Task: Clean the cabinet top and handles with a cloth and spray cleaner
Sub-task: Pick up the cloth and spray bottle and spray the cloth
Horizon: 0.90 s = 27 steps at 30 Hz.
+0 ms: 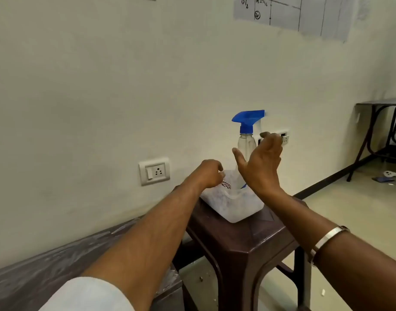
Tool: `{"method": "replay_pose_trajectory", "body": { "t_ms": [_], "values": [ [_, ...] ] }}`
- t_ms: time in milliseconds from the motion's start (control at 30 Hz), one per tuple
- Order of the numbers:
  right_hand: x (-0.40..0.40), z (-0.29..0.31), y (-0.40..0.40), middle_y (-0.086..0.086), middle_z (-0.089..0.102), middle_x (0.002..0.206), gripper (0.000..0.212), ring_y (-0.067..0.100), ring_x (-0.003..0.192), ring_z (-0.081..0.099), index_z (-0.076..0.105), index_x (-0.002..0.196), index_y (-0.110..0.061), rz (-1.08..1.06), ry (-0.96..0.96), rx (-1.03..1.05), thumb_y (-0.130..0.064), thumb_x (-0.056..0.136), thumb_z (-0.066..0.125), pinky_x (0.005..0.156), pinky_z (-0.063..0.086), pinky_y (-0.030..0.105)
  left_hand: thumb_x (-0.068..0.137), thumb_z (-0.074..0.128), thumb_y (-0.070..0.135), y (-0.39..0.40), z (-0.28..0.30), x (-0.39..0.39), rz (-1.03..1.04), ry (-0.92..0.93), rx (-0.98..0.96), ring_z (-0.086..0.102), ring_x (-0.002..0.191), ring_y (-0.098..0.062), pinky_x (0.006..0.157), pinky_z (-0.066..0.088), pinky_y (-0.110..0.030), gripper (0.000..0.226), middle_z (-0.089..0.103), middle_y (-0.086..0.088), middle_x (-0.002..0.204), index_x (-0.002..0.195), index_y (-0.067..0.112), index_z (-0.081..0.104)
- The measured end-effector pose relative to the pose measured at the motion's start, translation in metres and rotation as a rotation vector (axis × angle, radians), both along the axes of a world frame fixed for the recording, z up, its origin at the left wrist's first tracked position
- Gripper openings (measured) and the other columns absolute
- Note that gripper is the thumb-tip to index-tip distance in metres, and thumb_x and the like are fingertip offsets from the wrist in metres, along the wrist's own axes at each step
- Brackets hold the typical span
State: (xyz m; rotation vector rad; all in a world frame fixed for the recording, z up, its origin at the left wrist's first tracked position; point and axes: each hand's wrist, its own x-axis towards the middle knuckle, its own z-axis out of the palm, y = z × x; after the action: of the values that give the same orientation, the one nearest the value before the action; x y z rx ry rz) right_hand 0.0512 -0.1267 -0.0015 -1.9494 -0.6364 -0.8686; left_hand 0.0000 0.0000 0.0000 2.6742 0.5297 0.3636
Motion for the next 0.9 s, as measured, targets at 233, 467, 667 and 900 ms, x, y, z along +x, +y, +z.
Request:
{"method": "replay_pose_trajectory", "body": {
  "t_ms": [233, 467, 667, 900],
  "values": [
    [0.009, 0.014, 0.013, 0.012, 0.051, 0.131, 0.084, 0.025, 0.114, 0.055, 0.016, 0.145, -0.012, 0.233, 0.279, 0.144, -0.036, 0.084, 0.067, 0.083, 0.042, 0.027, 0.091, 0.065, 0.021, 0.001, 0.009, 0.023, 0.014, 0.242, 0.073, 0.06, 0.112, -0.023, 0.098, 0.049, -0.033, 0.034, 0.064, -0.006, 0.127, 0.125, 0.012, 0.064],
    [0.014, 0.016, 0.013, 0.007, 0.06, 0.095, 0.079, 0.013, 0.074, 0.06, 0.016, 0.143, -0.012, 0.31, 0.329, 0.209, -0.017, 0.079, 0.062, 0.058, 0.042, 0.017, 0.088, 0.064, 0.028, -0.012, 0.016, 0.034, -0.084, 0.645, 0.327, 0.055, 0.121, -0.022, 0.099, 0.046, -0.033, 0.056, 0.054, 0.004, 0.137, 0.142, 0.027, 0.048],
    [0.017, 0.018, 0.011, 0.005, 0.056, 0.084, 0.079, 0.009, 0.065, 0.055, 0.015, 0.142, -0.009, 0.332, 0.333, 0.195, -0.014, 0.077, 0.06, 0.055, 0.04, 0.018, 0.095, 0.054, 0.038, -0.018, 0.011, 0.048, -0.072, 0.833, 0.389, 0.046, 0.128, -0.024, 0.108, 0.036, -0.038, 0.057, 0.044, -0.004, 0.146, 0.147, 0.022, 0.038],
    [0.014, 0.022, 0.009, 0.005, 0.055, 0.082, 0.077, 0.009, 0.065, 0.053, 0.017, 0.143, -0.01, 0.406, 0.359, 0.173, -0.013, 0.079, 0.059, 0.056, 0.04, 0.017, 0.097, 0.053, 0.036, -0.026, 0.013, 0.04, -0.058, 0.743, 0.363, 0.044, 0.102, -0.019, 0.099, 0.038, -0.033, 0.053, 0.05, -0.009, 0.129, 0.144, 0.016, 0.041]
  ]
}}
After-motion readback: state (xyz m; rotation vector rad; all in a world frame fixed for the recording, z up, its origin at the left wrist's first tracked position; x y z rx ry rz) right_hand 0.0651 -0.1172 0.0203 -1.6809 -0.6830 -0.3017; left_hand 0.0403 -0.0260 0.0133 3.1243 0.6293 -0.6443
